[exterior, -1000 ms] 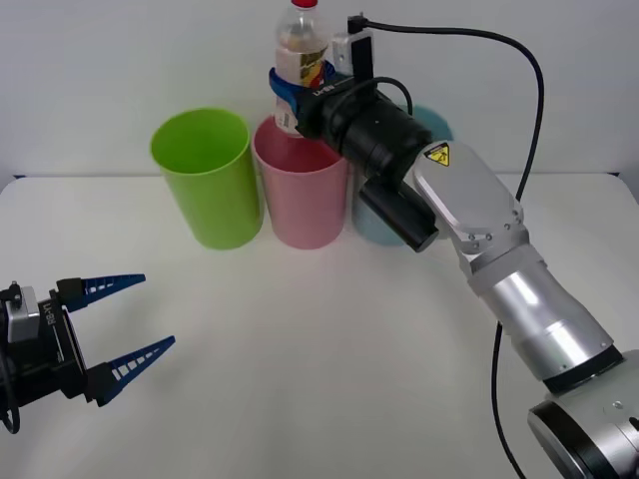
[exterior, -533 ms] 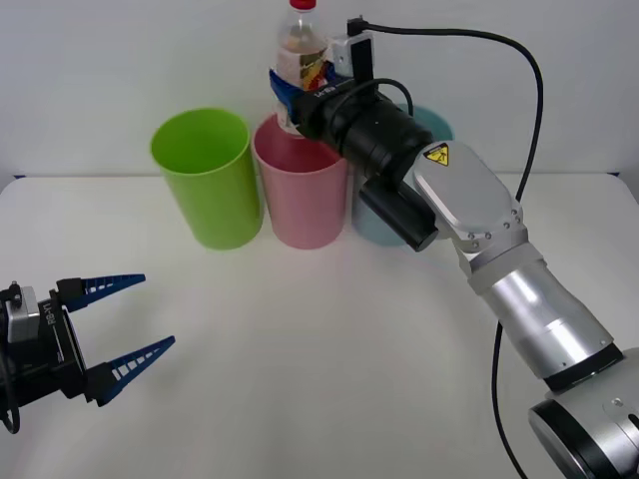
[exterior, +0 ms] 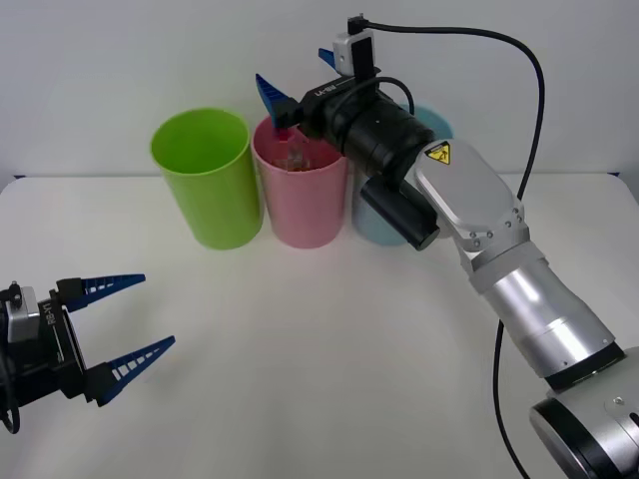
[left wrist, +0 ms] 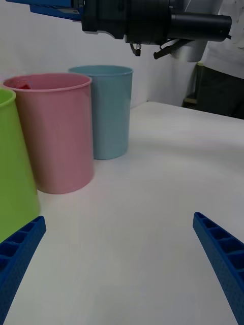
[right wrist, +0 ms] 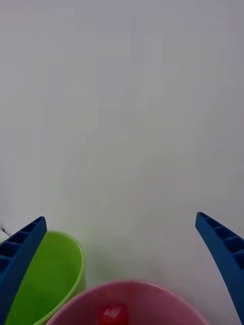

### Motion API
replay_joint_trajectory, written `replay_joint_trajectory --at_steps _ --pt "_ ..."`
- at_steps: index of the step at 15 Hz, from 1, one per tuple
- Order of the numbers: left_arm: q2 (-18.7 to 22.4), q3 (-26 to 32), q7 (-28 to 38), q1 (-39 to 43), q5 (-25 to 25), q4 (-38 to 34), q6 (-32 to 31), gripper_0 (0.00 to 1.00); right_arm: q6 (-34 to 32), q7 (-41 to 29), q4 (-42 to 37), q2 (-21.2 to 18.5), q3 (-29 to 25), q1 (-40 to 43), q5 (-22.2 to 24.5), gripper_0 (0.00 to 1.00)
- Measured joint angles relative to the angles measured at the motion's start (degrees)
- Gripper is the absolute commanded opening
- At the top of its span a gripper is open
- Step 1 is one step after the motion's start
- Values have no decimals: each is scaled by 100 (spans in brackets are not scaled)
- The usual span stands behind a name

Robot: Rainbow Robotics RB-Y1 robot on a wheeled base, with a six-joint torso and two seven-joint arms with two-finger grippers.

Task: Grasp the object on the table and drop it into the matching bin: aluminum can to the light blue bin, PET bottle to the pink bin.

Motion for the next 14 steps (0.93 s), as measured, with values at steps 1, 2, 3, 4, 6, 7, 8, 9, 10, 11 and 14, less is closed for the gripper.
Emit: replay_joint_trajectory --at_steps 1,2,3,4,6,7,8,9,10,11,14 --pt "0 0 0 0 0 0 0 100 0 1 -3 -1 0 -3 1 100" --pt "0 0 0 0 0 0 0 100 0 1 -1 -1 0 -8 -5 100" --pt "0 0 0 0 0 0 0 100 -1 1 0 -1 0 -12 -10 100" --pt "0 0 0 0 0 0 0 100 -4 1 0 -7 0 -20 -30 100" --pt "0 0 0 0 0 0 0 100 -136 1 -6 -75 0 -104 -202 100" --pt "0 0 0 0 0 0 0 100 -247 1 -72 -161 0 -155 -377 100" --pt "0 0 0 0 0 0 0 100 -384 1 -224 -288 0 -177 -612 100" --pt "0 0 0 0 0 0 0 100 -572 1 -411 -464 0 -152 -853 100" --pt "0 0 0 0 0 0 0 100 -788 -1 -621 -654 0 -69 -1086 100" --pt "0 0 0 0 0 0 0 100 -965 -16 -895 -882 0 81 -1299 100" --pt "0 0 0 0 0 0 0 100 -1227 -66 -1986 -1620 -1 851 -1812 100"
